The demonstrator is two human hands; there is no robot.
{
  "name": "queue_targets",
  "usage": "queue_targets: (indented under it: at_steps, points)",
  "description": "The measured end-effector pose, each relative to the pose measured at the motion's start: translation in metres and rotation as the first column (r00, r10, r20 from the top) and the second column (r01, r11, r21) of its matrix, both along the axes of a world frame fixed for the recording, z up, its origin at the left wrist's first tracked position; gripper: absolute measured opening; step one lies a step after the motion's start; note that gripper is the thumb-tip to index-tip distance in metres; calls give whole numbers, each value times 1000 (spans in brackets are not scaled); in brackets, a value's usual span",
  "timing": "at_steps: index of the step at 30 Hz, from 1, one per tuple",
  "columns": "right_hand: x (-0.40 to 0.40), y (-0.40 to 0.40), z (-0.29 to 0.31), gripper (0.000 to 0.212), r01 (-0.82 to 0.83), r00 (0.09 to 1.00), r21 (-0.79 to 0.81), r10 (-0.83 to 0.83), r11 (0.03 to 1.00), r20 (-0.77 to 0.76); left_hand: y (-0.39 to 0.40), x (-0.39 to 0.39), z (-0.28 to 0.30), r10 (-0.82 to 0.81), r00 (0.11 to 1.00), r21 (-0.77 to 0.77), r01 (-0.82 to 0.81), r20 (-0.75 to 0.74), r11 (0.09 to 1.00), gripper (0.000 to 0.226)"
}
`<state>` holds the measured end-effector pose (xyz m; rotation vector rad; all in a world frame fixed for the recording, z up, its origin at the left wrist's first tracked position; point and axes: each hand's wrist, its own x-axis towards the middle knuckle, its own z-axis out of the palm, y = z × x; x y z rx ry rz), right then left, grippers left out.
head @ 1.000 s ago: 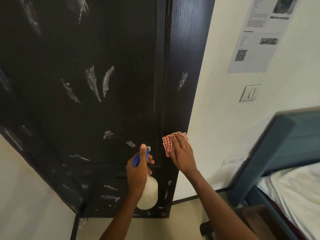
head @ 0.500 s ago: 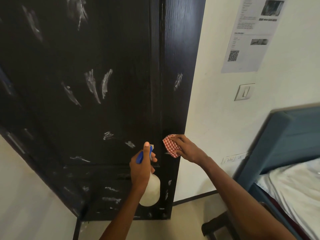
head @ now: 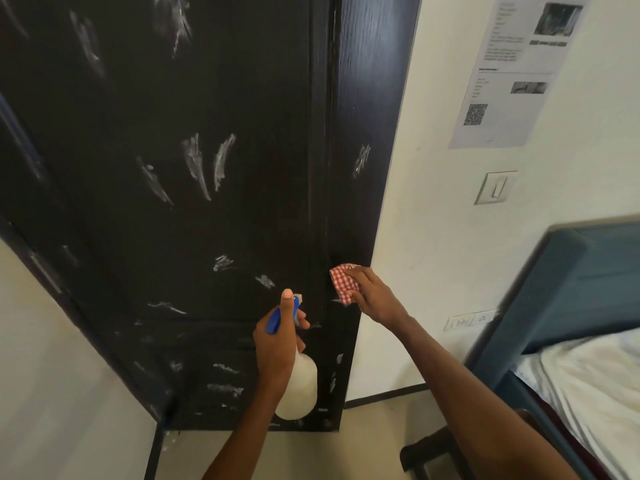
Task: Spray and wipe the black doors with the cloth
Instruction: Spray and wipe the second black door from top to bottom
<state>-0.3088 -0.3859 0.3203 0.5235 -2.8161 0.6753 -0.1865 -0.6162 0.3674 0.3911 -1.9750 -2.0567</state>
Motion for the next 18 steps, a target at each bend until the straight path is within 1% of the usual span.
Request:
queue_targets:
  at_steps: [4,6,13,16,18]
  points:
    - [3,-1,-8,66,-6,1000,59,7,998,-19,0,7,-5,5,1000,6,-5,7,1000,55]
    - [4,-1,-11,71,-2,1000,60,3,998,-15,0,9,-5,1,1000,20,-1,10,1000,59]
    - [2,0,-16,73,-21,1000,47,20,999,11,0,12,-2,8,1000,32,-8,-9,999,61]
    - [3,-7,-19,74,48,999,35,-48,998,-19,-1,12,0,6,1000,40,-5,-12,999,60]
    - [6,-15,-20,69,129,991,-39,-130,991,-34,-2,12,2,12,1000,30,-11,-14,999,60]
